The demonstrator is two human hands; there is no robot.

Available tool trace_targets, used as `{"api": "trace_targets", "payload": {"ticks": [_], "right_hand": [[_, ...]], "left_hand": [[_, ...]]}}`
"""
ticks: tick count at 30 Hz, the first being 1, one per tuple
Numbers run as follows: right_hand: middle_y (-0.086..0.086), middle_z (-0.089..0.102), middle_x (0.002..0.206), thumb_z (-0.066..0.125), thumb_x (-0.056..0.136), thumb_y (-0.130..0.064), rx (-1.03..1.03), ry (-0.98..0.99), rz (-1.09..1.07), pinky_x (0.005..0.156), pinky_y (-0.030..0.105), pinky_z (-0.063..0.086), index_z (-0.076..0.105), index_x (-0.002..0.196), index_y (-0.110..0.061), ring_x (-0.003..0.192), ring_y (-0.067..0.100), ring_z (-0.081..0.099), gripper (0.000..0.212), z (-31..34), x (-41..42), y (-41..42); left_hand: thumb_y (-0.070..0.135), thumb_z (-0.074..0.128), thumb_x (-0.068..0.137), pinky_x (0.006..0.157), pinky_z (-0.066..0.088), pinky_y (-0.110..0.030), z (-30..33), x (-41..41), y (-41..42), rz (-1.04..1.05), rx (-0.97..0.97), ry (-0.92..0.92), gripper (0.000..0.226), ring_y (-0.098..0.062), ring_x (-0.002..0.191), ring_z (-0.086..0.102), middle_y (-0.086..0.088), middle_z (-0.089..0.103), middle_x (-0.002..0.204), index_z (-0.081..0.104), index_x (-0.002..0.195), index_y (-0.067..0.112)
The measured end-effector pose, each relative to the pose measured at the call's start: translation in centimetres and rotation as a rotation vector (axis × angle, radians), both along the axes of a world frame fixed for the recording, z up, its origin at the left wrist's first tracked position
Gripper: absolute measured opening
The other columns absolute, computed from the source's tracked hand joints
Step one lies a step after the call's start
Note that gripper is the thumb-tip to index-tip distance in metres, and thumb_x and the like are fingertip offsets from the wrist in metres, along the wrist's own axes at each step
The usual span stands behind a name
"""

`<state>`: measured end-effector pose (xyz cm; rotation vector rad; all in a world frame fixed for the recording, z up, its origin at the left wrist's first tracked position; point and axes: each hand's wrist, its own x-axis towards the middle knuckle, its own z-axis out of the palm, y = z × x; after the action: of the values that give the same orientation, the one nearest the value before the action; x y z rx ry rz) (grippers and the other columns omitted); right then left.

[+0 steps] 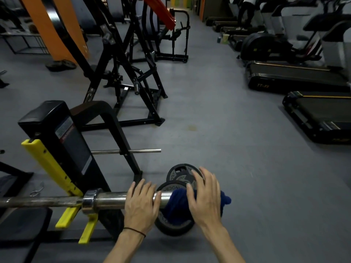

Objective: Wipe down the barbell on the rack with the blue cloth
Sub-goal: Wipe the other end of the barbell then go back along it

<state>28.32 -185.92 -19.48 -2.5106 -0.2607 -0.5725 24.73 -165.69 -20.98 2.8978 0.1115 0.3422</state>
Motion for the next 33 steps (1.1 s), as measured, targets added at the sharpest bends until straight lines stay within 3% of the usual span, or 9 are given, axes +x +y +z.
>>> {"api": "trace_targets", "payload": {"ticks": [4,8,11,13,16,21,24,29,33], "right_hand": [[-0.003,0.071,0.125,0.019,0.107,-0.055,-0.204,0.181,0.017,0.116,0.044,0.039,0.070,0.123,-0.021,0.121,0.016,0.062,0.063,-0.8,-0.3,2.9],[-0.005,0.072,0.110,0.033,0.105,-0.055,-0.272,0.024,0.207,0.097,0.035,0.050,0.068,0.122,-0.021,0.100,0.013,0.065,0.052,-1.5,-0.3,-1.1],[0.002,0.070,0.096,0.026,0.106,-0.057,-0.101,0.014,-0.078,0.085,0.042,0.050,0.069,0.112,-0.017,0.085,0.028,0.066,0.059,-2.8,-0.2,-5.5],[0.009,0.072,0.101,0.020,0.107,-0.058,0.039,0.071,-0.313,0.101,0.051,0.046,0.068,0.114,-0.011,0.094,0.035,0.067,0.068,-3.4,-0.7,-5.3],[0.011,0.068,0.128,0.029,0.106,-0.046,-0.074,0.044,-0.208,0.125,0.048,0.016,0.072,0.113,-0.011,0.130,0.035,0.055,0.055,-3.1,-1.0,-2.0],[-0.001,0.064,0.135,0.034,0.106,-0.047,-0.186,0.099,0.102,0.122,0.044,0.019,0.063,0.132,-0.018,0.132,0.020,0.055,0.048,-3.1,-2.7,3.9],[-0.002,0.055,0.147,0.036,0.107,-0.049,-0.262,0.072,0.270,0.122,0.040,0.022,0.050,0.147,-0.020,0.140,0.017,0.047,0.052,-3.6,-2.5,-0.1],[0.010,0.059,0.140,0.027,0.107,-0.053,-0.050,0.077,-0.131,0.125,0.046,0.018,0.058,0.136,-0.006,0.137,0.032,0.050,0.063,-3.5,-2.2,-2.0],[0.008,0.050,0.152,0.029,0.107,-0.059,-0.093,0.084,0.098,0.124,0.045,0.015,0.048,0.148,-0.007,0.147,0.025,0.038,0.069,-3.9,-4.6,5.3]], "left_hand": [[0.051,0.016,0.106,0.112,0.034,-0.047,0.0,0.0,-0.1,0.007,-0.001,0.002,0.070,-0.028,0.117,0.064,-0.008,0.073,0.113,0.075,0.109,0.014],[0.053,0.014,0.106,0.109,0.041,-0.049,0.0,0.3,-0.1,0.017,0.001,-0.005,0.072,-0.028,0.114,0.066,-0.008,0.074,0.110,0.075,0.107,0.013],[0.052,0.015,0.106,0.107,0.044,-0.050,0.2,0.5,0.0,0.013,0.036,-0.016,0.072,-0.029,0.112,0.067,-0.007,0.074,0.108,0.075,0.105,0.013],[0.050,0.020,0.105,0.106,0.045,-0.050,0.6,1.3,-0.3,0.036,0.054,-0.001,0.066,-0.029,0.110,0.067,-0.006,0.075,0.104,0.076,0.100,0.014],[0.047,0.032,0.101,0.108,0.042,-0.050,1.0,2.5,-0.2,0.039,0.069,0.008,0.055,-0.029,0.113,0.067,-0.007,0.075,0.105,0.076,0.100,0.014],[0.048,0.031,0.099,0.109,0.042,-0.049,1.1,3.2,-0.2,0.029,0.070,0.030,0.058,-0.027,0.115,0.067,-0.008,0.075,0.111,0.076,0.107,0.012],[0.052,0.024,0.102,0.111,0.039,-0.047,0.8,2.8,0.4,0.013,0.067,0.019,0.065,-0.026,0.116,0.066,-0.007,0.075,0.113,0.076,0.108,0.013],[0.047,0.035,0.097,0.108,0.044,-0.051,1.1,2.5,0.1,0.063,0.112,0.044,0.057,-0.031,0.113,0.067,-0.011,0.075,0.108,0.078,0.100,0.010],[0.045,0.033,0.095,0.102,0.048,-0.048,1.2,2.9,0.0,0.043,0.076,0.083,0.055,-0.028,0.107,0.069,-0.008,0.076,0.102,0.078,0.095,0.013]]}}
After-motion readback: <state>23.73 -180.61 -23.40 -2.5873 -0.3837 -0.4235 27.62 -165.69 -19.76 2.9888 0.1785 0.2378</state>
